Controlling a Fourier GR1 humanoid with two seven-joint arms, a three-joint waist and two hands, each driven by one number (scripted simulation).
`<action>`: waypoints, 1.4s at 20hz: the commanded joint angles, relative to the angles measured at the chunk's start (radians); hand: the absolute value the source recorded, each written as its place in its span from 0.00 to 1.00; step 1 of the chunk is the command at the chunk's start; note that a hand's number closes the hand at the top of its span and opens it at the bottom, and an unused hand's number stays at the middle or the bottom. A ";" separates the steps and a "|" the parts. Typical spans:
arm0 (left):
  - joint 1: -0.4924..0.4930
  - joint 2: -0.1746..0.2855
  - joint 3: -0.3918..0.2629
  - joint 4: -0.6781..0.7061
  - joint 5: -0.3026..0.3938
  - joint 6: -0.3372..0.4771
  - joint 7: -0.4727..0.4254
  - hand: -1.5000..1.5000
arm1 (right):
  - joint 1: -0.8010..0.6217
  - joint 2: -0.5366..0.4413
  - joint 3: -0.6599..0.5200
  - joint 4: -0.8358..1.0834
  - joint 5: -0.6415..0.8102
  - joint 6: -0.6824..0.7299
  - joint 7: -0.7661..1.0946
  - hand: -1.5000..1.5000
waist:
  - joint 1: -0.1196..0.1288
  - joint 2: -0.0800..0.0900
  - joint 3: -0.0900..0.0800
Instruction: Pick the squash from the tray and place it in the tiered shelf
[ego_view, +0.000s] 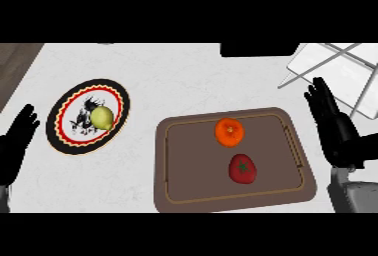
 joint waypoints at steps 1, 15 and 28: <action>0.013 -0.047 -0.019 0.001 -0.016 0.022 0.018 0.50 | 0.031 0.045 0.021 -0.058 0.074 -0.099 0.002 1.00 | 0.000 0.013 -0.030; 0.046 -0.231 -0.119 -0.045 0.035 0.037 0.242 0.50 | 0.394 -0.037 -0.069 -0.287 0.328 -0.317 0.221 0.00 | -0.002 0.014 -0.030; 0.016 -0.211 -0.100 -0.080 0.042 0.006 0.299 0.50 | 0.244 -0.151 0.222 -0.715 0.520 -0.079 0.933 0.00 | 0.020 0.016 -0.033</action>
